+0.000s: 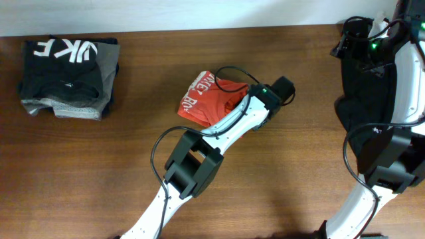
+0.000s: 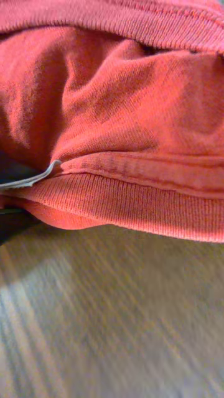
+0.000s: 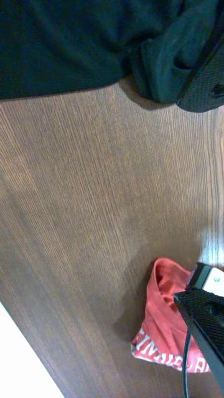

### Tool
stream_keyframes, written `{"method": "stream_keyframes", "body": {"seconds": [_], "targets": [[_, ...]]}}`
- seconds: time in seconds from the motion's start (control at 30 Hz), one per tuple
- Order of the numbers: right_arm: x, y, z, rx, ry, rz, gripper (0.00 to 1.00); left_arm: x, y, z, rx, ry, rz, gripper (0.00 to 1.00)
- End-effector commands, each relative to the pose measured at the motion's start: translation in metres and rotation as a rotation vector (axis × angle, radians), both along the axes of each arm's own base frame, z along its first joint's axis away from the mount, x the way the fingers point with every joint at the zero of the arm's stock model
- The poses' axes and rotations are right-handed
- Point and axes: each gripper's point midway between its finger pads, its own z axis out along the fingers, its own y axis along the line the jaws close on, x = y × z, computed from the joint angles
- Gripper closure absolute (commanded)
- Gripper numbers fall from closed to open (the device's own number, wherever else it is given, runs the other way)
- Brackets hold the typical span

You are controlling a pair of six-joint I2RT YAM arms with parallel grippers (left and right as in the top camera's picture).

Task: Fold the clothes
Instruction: 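Reach the left gripper to the orange bundle and grasp it, then carry the orange bundle with the left gripper to the black stack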

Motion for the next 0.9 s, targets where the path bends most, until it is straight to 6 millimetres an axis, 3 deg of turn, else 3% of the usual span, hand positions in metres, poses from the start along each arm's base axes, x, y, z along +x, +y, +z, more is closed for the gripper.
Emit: {"method": "stream_keyframes", "body": {"seconds": [0.0,0.1,0.2,0.27,0.3,0.53,0.67,0.87], "targets": [[0.0,-0.001,0.0,-0.016,-0.001,0.012,0.05,0.016,0.031,-0.011,0.119,-0.052,0.05,1.0],[0.0,-0.001,0.0,-0.016,-0.001,0.012,0.05,0.025,0.04,0.005,0.11,-0.072,0.081,1.0],[0.0,-0.001,0.0,-0.016,-0.001,0.012,0.05,0.041,0.053,0.04,0.07,-0.107,0.138,1.0],[0.0,-0.001,0.0,-0.016,-0.001,0.012,0.05,0.057,0.068,0.079,0.026,-0.153,0.182,1.0],[0.0,0.0,0.0,-0.016,-0.001,0.012,0.05,0.069,0.079,0.107,-0.013,-0.195,0.215,1.0],[0.0,0.0,0.0,-0.016,-0.001,0.012,0.05,0.11,0.135,0.21,-0.147,-0.384,0.319,1.0],[0.0,0.0,0.0,-0.016,-0.001,0.012,0.05,0.123,0.172,0.246,-0.178,-0.459,0.372,1.0],[-0.001,0.001,0.0,-0.014,0.003,0.013,0.05,0.134,0.212,0.275,-0.118,-0.502,0.329,1.0]]}}
